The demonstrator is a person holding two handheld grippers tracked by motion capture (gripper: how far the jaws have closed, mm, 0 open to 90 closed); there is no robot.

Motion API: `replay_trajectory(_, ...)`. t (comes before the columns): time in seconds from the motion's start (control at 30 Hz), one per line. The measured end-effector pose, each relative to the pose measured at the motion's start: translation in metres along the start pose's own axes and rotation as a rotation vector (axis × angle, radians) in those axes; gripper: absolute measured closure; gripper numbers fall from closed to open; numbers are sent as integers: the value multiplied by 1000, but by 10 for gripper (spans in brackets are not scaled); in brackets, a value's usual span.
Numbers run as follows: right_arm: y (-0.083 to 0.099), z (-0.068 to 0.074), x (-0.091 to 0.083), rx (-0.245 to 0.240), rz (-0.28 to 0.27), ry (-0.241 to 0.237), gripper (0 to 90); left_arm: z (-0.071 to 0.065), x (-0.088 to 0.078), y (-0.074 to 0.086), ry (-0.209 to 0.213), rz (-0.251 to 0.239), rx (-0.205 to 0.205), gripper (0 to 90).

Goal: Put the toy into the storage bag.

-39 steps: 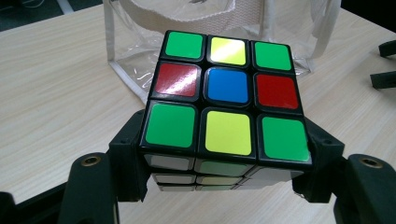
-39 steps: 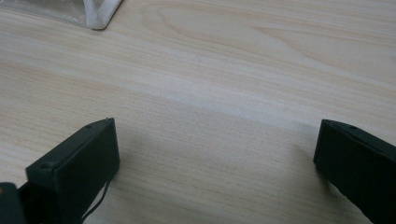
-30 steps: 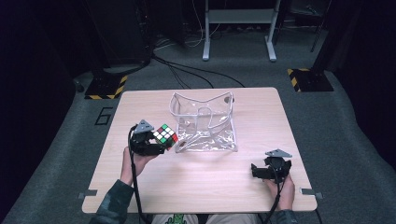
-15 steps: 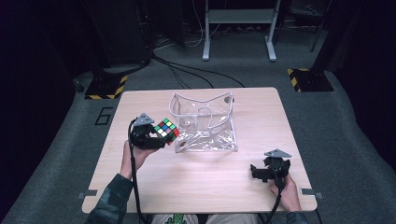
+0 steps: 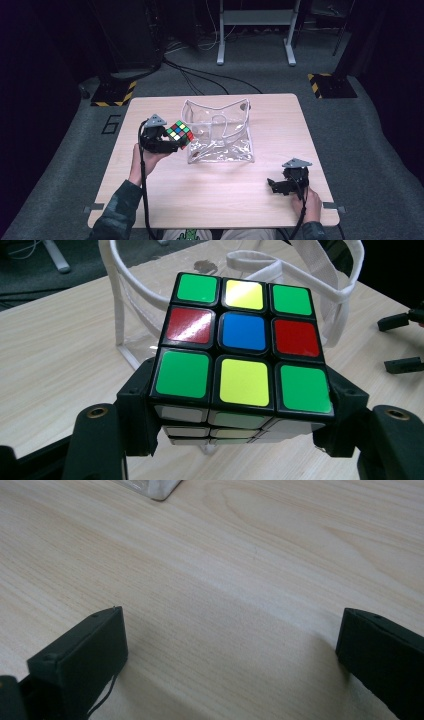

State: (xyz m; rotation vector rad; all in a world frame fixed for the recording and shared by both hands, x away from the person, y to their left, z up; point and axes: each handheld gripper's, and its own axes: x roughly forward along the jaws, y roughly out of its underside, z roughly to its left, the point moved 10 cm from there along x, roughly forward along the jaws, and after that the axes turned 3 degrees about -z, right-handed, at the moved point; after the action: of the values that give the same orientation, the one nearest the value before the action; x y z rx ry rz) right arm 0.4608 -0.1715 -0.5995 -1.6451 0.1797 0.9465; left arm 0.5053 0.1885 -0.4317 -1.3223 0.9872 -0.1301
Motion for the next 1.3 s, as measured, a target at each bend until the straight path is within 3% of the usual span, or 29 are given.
replay_trajectory(0.37, -7, -1, 9, -38, 2, -43, 0, -1, -3, -18, 5, -6, 12, 334)
replay_trajectory(0.63, -8, -2, 10, -33, 4, -48, 0, 3, -6, -33, -2, -35, 8, 335)
replay_trajectory(1.3, -9, -3, 10, -41, 3, -51, 0, 11, 3, -65, -19, -23, 14, 334)
